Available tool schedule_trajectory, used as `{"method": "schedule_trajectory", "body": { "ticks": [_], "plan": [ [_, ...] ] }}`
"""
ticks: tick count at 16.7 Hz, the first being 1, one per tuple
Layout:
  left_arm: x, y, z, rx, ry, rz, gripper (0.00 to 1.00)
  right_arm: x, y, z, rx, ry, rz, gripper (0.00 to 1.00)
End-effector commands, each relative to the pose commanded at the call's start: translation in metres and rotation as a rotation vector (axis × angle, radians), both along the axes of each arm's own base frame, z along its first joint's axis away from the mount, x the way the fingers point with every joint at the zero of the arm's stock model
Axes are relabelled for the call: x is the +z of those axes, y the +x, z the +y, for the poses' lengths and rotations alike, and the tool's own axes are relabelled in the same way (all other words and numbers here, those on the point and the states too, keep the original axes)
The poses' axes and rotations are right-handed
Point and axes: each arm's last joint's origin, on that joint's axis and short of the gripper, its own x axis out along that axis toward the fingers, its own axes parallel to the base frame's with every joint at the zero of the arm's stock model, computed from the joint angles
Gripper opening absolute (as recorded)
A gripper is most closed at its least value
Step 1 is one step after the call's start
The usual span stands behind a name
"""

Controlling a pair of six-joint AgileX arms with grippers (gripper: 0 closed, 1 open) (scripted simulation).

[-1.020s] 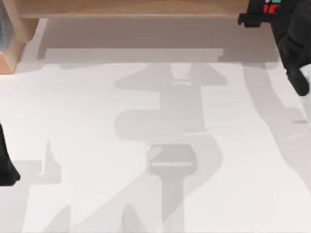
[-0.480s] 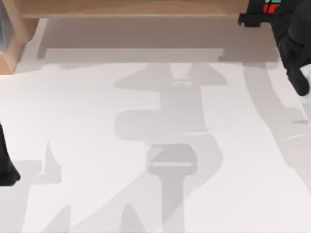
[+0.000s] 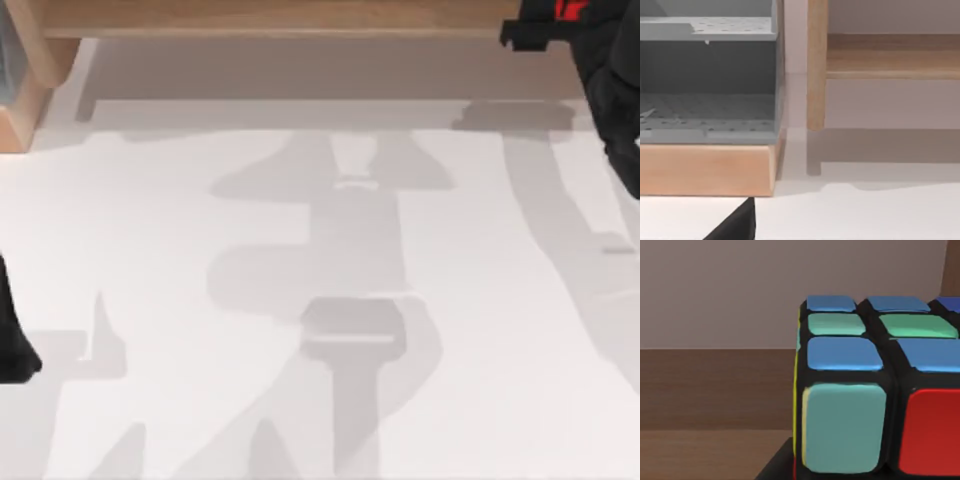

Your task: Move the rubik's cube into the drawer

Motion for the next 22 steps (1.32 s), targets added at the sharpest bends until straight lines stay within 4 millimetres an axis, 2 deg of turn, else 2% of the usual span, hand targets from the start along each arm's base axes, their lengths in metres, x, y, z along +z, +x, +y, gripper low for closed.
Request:
{"method": "schedule_trajectory", "body": {
  "ticks": [4,6,11,14,18,22],
  "plan": [
    [0.0,0.0,0.0,0.0,0.0,0.0,1.0,0.0,0.001,-0.002,-0.005,0.002,-0.002,0.0],
    [0.0,0.0,0.0,0.0,0.0,0.0,1.0,0.005,0.001,0.004,0.023,0.01,-0.017,0.0],
    [0.0,0.0,0.0,0.0,0.0,0.0,1.0,0.046,-0.002,0.051,0.251,0.063,-0.104,0.0],
    [0.0,0.0,0.0,0.0,0.0,0.0,1.0,0.071,-0.009,0.081,0.414,0.084,-0.095,0.0],
    [0.0,0.0,0.0,0.0,0.0,0.0,1.0,0.085,-0.014,0.107,0.578,0.083,0.072,0.0],
    [0.0,0.0,0.0,0.0,0.0,0.0,1.0,0.069,-0.017,0.112,0.647,0.066,0.423,0.0]
  ]
}}
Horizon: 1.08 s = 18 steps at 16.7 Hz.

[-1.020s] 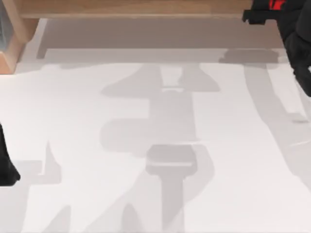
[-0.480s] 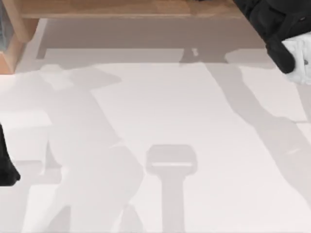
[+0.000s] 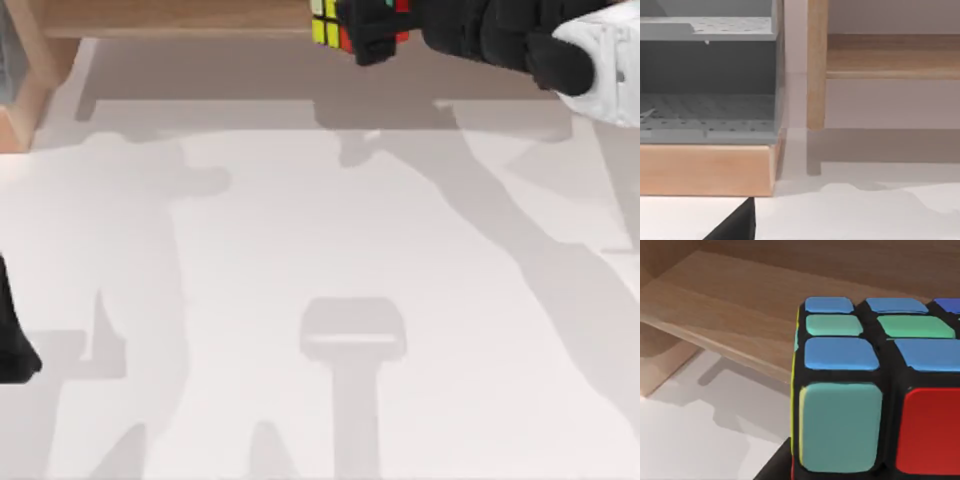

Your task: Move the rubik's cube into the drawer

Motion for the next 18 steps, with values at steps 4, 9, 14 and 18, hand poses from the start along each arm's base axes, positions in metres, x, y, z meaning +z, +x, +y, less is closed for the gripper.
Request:
{"method": "schedule_trajectory", "body": {
  "ticks": [4,9,14,18],
  "plan": [
    [0.0,0.0,0.0,0.0,0.0,0.0,1.0,-0.031,-0.004,-0.013,0.023,-0.151,0.42,0.0],
    [0.0,0.0,0.0,0.0,0.0,0.0,1.0,-0.034,0.001,-0.058,-0.039,-0.293,0.846,0.0],
    [0.0,0.0,0.0,0.0,0.0,0.0,1.0,0.015,0.022,-0.141,-0.176,-0.342,0.996,0.0],
    [0.0,0.0,0.0,0.0,0.0,0.0,1.0,0.057,0.031,-0.223,-0.306,-0.373,0.961,0.0]
  ]
}}
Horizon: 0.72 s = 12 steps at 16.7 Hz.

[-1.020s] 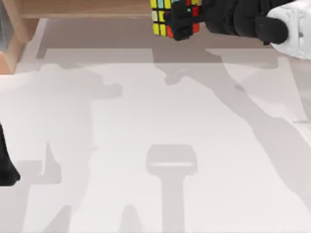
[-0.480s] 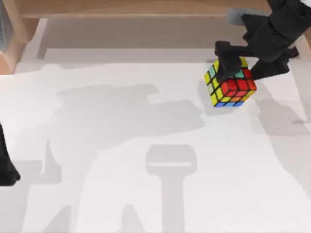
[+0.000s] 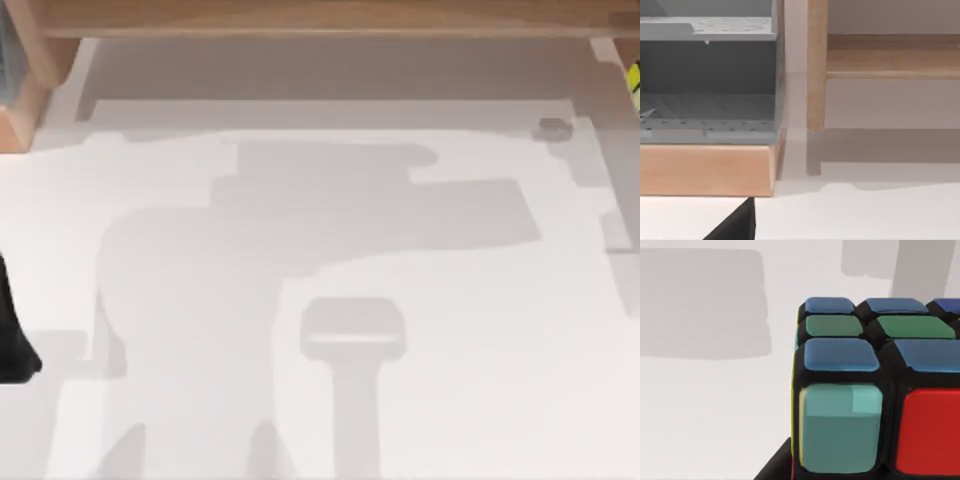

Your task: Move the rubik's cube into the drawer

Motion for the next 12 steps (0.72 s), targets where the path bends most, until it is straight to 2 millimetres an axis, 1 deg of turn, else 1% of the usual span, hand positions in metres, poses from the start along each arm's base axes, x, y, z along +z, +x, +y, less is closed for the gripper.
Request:
{"method": "schedule_trajectory", "body": {
  "ticks": [2,3,5,7,9,12],
  "plan": [
    [0.0,0.0,0.0,0.0,0.0,0.0,1.0,0.009,0.003,-0.039,-0.034,-0.052,-0.028,0.0],
    [0.0,0.0,0.0,0.0,0.0,0.0,1.0,0.008,0.005,-0.058,-0.048,-0.078,-0.034,0.0],
    [0.0,0.0,0.0,0.0,0.0,0.0,1.0,-0.004,0.012,-0.092,-0.066,-0.122,-0.031,0.0],
    [0.0,0.0,0.0,0.0,0.0,0.0,1.0,-0.027,0.021,-0.119,-0.074,-0.153,-0.009,0.0],
    [0.0,0.0,0.0,0.0,0.0,0.0,1.0,-0.057,0.03,-0.14,-0.073,-0.167,0.03,0.0],
    [0.0,0.0,0.0,0.0,0.0,0.0,1.0,-0.101,0.037,-0.158,-0.065,-0.16,0.113,0.0]
  ]
}}
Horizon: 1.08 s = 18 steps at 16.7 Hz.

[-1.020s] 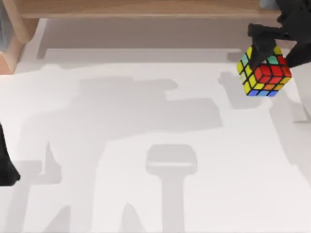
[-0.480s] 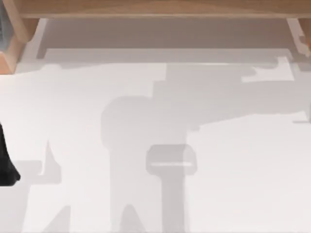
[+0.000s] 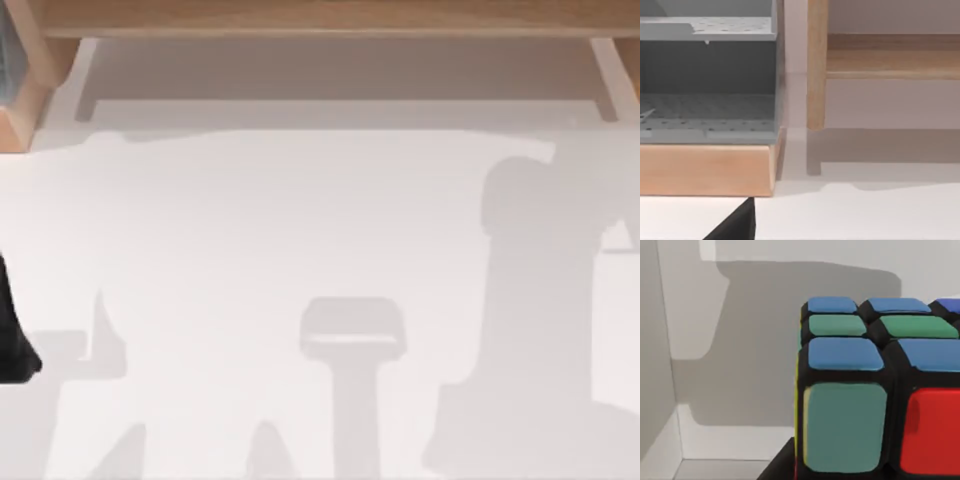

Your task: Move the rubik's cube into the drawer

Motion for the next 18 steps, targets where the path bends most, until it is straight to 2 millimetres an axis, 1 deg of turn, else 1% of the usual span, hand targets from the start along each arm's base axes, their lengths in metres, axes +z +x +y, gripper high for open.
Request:
{"method": "schedule_trajectory", "body": {
  "ticks": [2,8,18],
  "plan": [
    [0.0,0.0,0.0,0.0,0.0,0.0,1.0,-0.0145,0.0008,-0.0037,0.001,0.01,0.037,0.0],
    [0.0,0.0,0.0,0.0,0.0,0.0,1.0,-0.0145,0.0008,-0.0037,0.001,0.01,0.037,0.0],
    [0.0,0.0,0.0,0.0,0.0,0.0,1.0,-0.0145,0.0008,-0.0037,0.001,0.01,0.037,0.75]
  ]
}}
